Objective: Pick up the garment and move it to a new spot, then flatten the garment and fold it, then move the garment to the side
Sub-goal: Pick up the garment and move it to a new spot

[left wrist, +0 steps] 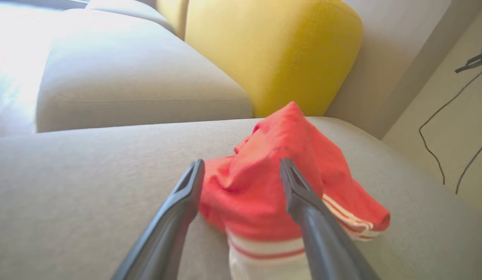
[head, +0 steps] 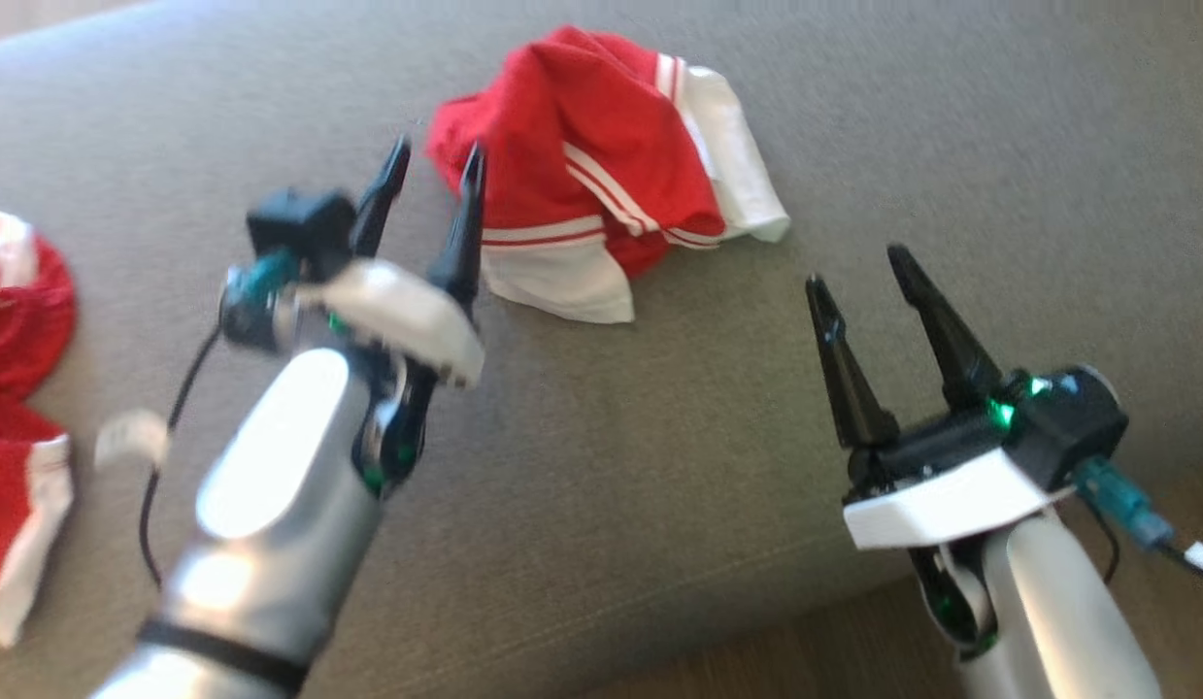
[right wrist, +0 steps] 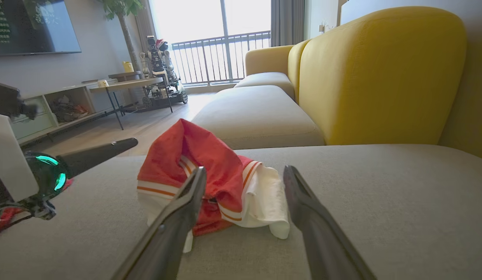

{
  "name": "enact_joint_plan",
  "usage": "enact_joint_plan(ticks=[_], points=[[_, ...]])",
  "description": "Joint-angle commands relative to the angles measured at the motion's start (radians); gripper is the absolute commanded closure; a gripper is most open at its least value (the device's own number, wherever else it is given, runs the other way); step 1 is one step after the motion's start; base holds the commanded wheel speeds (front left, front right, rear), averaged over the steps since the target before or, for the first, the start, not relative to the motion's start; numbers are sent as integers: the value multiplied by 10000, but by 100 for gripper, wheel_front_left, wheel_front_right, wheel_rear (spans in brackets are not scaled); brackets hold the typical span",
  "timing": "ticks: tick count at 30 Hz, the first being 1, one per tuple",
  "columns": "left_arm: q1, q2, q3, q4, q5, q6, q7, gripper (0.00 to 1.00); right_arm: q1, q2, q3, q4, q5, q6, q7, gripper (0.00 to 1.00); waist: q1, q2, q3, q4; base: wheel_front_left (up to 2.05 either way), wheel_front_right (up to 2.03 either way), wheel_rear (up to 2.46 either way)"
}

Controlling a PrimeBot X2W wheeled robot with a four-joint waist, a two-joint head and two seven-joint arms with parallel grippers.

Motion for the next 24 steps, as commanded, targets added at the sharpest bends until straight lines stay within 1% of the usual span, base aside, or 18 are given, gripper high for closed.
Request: enact_joint_plan(ticks=[1, 5, 8, 9, 10, 14, 16, 18, 22, 24], points=[[481, 184, 758, -985, 343, 226, -115, 0, 207, 7, 120, -178, -195, -4, 6, 0, 0, 0, -769, 741, 0, 0, 0], [2415, 44, 1803, -2933, 1300, 641, -120, 0, 533, 7, 71, 22, -483, -4, 6, 0, 0, 0, -1413, 1339, 0, 0, 0], [3930, -183, 2585, -4320, 2025, 853, -121, 0, 792, 7, 53, 174, -601, -4, 6, 0, 0, 0, -1827, 1677, 0, 0, 0], [3930, -183, 2585, -4320, 2025, 853, -121, 0, 792, 7, 53, 174, -601, -4, 6, 0, 0, 0, -1827, 1677, 0, 0, 0], [4412, -278, 2851, -4754, 2228, 888, -122, 0, 870, 7, 15, 208, -623, -4, 6, 0, 0, 0, -1938, 1769, 0, 0, 0], [6025, -518, 3610, -6108, 3430, 1006, -122, 0, 1139, 7, -201, 255, -702, -4, 6, 0, 0, 0, -2268, 2058, 0, 0, 0], [6658, -565, 3688, -6501, 4084, 970, -123, 0, 1251, 7, -270, 264, -795, -4, 6, 0, 0, 0, -2400, 2124, 0, 0, 0], [7175, -641, 3807, -6789, 4411, 978, -123, 0, 1390, 7, -409, 246, -872, -4, 6, 0, 0, 0, -2515, 2198, 0, 0, 0], [7941, -750, 4254, -6915, 4585, 1038, -123, 0, 1740, 7, -673, 256, -997, -4, 6, 0, 0, 0, -2662, 2249, 0, 0, 0], [8157, -777, 4484, -6833, 4623, 967, -123, 0, 1881, 7, -701, 285, -1053, -4, 6, 0, 0, 0, -2713, 2252, 0, 0, 0]])
